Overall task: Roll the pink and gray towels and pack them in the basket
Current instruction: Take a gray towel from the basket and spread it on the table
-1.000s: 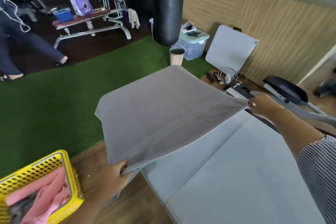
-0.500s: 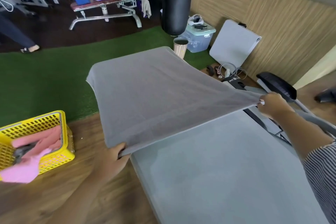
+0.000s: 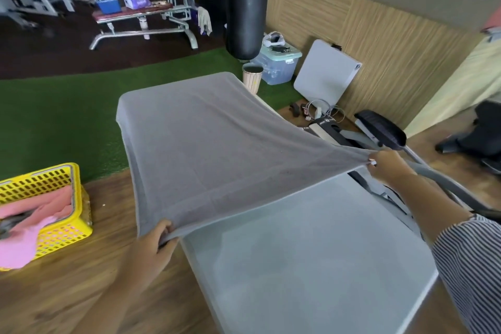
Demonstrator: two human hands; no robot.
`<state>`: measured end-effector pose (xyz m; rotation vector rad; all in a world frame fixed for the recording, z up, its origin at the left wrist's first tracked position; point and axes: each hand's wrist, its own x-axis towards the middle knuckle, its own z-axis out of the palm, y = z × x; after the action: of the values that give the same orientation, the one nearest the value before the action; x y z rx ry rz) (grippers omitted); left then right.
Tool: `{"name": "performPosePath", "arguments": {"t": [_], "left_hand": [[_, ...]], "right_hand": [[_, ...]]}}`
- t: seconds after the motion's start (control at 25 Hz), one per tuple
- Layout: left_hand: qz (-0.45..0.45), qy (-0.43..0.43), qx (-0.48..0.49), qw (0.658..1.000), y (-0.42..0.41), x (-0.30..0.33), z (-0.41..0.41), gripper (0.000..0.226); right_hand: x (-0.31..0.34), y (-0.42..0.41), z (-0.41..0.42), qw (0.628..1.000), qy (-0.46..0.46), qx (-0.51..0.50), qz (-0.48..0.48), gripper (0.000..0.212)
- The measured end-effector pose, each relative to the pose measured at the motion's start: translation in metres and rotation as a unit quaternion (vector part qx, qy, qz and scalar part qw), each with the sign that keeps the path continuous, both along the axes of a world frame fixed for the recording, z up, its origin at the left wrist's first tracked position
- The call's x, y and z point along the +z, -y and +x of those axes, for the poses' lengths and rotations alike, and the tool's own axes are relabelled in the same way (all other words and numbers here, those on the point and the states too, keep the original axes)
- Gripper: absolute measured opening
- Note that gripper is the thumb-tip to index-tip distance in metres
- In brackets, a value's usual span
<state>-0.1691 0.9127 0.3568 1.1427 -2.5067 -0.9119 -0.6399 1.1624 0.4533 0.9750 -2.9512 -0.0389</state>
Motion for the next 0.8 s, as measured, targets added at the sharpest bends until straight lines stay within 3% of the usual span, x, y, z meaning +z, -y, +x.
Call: {"name": "performPosePath", "arguments": {"t": [0.2, 0.4, 0.44, 0.56, 0.68, 0.8], "left_hand": [[-0.035, -0.069, 0.004, 0.997, -0.025, -0.009, -0.037, 0.033], [-0.172, -0.100, 0.059, 0.978, -0.080, -0.020, -0.091, 0.005], [-0.198, -0.089, 0.065, 0.974, -0.100, -0.013, -0.101, 0.012], [-0.271, -0.018, 0.074, 0.960, -0.163, -0.028, -0.101, 0.027], [-0.202, 0.124, 0.176, 0.956, -0.207, -0.066, -0.074, 0.014], [-0.140, 0.264, 0.231, 0.926, -0.240, -0.089, -0.048, 0.013]], "right_hand": [[0.022, -0.013, -0.054, 0.998, -0.004, 0.059, -0.035, 0.018], [0.036, -0.041, -0.148, 0.989, -0.017, 0.131, -0.073, 0.017], [0.039, -0.052, -0.160, 0.985, -0.021, 0.151, -0.084, 0.016], [0.025, -0.087, -0.177, 0.972, -0.007, 0.212, -0.098, 0.012], [-0.031, -0.119, -0.166, 0.953, 0.081, 0.292, -0.012, 0.011], [-0.091, -0.138, -0.145, 0.923, 0.156, 0.342, 0.079, 0.018]]}}
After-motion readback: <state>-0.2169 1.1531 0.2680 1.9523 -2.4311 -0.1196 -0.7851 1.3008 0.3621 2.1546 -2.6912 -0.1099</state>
